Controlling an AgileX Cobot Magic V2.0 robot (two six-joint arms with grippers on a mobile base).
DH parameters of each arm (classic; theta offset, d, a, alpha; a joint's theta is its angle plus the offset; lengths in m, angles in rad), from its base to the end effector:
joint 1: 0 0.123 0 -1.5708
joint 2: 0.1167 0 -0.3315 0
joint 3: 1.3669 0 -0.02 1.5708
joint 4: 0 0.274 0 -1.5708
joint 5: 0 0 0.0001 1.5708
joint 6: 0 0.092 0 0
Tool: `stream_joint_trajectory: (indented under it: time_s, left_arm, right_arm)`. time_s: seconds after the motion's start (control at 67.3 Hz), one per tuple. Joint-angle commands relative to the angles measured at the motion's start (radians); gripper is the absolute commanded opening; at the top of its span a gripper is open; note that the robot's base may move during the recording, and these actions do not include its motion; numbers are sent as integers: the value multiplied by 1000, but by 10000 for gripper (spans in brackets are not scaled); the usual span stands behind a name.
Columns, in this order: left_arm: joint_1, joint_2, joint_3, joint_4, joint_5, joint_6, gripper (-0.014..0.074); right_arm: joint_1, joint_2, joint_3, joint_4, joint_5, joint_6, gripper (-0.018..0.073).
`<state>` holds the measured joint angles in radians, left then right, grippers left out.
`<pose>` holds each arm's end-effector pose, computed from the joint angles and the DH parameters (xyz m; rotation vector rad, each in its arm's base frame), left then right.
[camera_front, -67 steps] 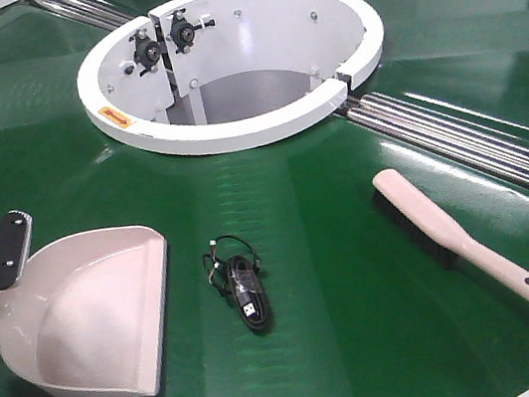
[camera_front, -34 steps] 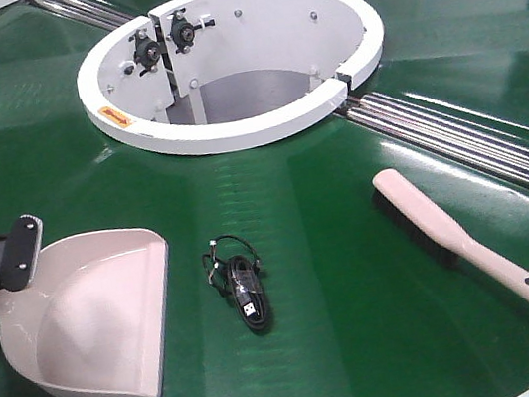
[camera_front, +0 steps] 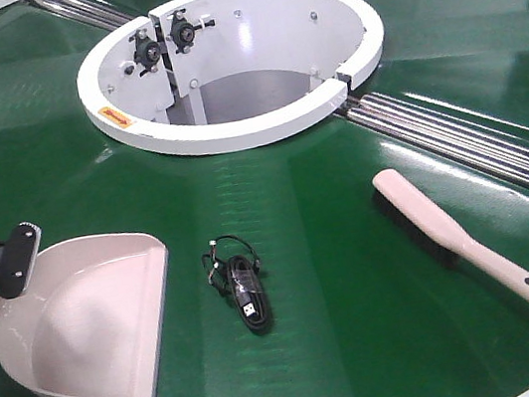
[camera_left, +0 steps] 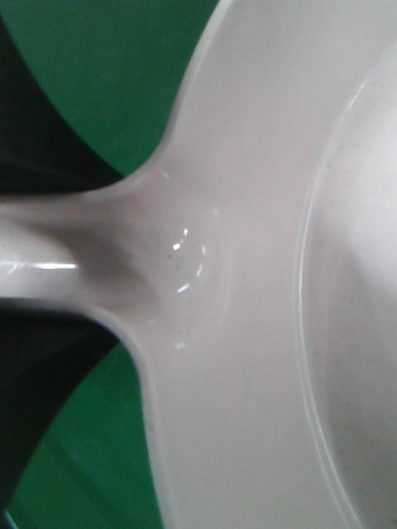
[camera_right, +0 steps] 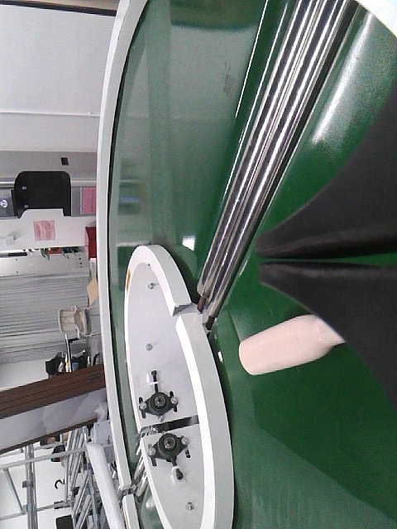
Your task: Clean and inspect green conveyor with broom and dustpan
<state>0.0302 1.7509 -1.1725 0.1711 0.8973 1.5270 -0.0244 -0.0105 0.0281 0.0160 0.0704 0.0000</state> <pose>0.3645 0.0233 0.2388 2.2090 2.1638 0.3564 0.0343 -0.0007 0.1970 0.0308 1.5713 -0.0057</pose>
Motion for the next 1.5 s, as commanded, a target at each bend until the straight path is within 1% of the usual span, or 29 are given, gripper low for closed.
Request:
stream_joint_trajectory:
  time_s: [0.0,0.089,0.178,0.267,0.327,0.401,0.46,0.52,0.564,0.802,0.891,1.054,1.128,1.218,1.485]
  left_arm:
    - [4,-67,-31,11,-5,1,-8]
    - [4,-81,-56,-10,1,-8,-8]
    - [4,-84,-97,-69,18,-15,-7]
    - [-6,-84,-133,-122,19,-54,-7]
    - [-21,-84,-148,-116,17,-71,-7]
    - [-39,-82,-153,-79,20,-93,-7]
    - [-47,-79,-153,-38,26,-143,-7]
    - [-48,-74,-153,-24,33,-196,-7]
    - [-48,-70,-153,-14,43,-218,-7]
    - [-54,-54,-153,-1,79,-213,-7]
    - [-71,-43,-153,20,99,-213,-7]
    - [-114,-22,-153,20,105,-189,-7]
    - [-127,-14,-156,49,126,-187,-7]
    - [-133,-8,-156,66,143,-190,-7]
    - [-136,-7,-156,65,142,-198,-7]
  right_arm:
    - [-5,-18,11,-9,-76,0,-10]
    - [-5,-18,11,-9,-76,0,-10]
    - [-5,-18,11,-9,-76,0,-10]
    - [-5,-18,11,-9,-76,0,-10]
    - [-5,-18,11,-9,-76,0,-10]
    - [-5,-18,11,-9,-76,0,-10]
    - [-5,-18,11,-9,-76,0,-10]
    - [-5,-18,11,-9,-76,0,-10]
    - [-5,-18,11,-9,-76,0,-10]
    - [-5,-18,11,-9,-76,0,-10]
    - [-5,-18,11,-9,-76,0,-10]
    - [-5,-18,11,-9,-76,0,-10]
    - [-5,-18,11,-9,-76,0,-10]
    - [-5,-18,11,-9,-76,0,-10]
    - [-5,-18,11,-9,-76,0,-10]
